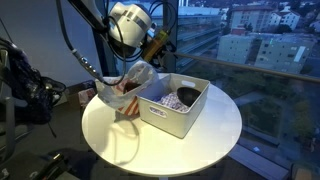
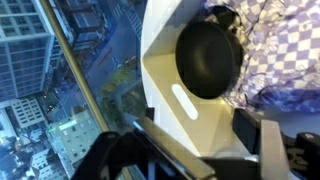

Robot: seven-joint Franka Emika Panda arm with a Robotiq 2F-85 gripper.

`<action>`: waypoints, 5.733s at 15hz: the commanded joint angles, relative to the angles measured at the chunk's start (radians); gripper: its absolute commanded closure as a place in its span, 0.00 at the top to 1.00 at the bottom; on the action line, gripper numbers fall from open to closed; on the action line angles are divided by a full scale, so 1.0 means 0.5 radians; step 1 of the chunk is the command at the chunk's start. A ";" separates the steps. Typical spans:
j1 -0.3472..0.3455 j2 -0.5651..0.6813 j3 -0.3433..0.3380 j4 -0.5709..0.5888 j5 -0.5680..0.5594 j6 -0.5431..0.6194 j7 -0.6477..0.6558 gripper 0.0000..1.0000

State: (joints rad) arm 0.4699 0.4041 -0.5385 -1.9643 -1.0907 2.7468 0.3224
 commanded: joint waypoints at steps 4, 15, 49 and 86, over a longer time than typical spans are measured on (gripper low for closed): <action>-0.372 -0.261 0.674 -0.293 0.516 0.182 -0.621 1.00; -0.933 0.230 1.461 -0.103 1.428 0.108 -1.839 1.00; -0.862 0.990 1.424 0.635 1.640 0.186 -2.373 1.00; -0.812 0.156 1.456 0.644 1.865 -1.636 -2.076 0.04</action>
State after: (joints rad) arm 0.0733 0.6080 0.1857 -1.5544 -0.1839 1.9702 -0.7062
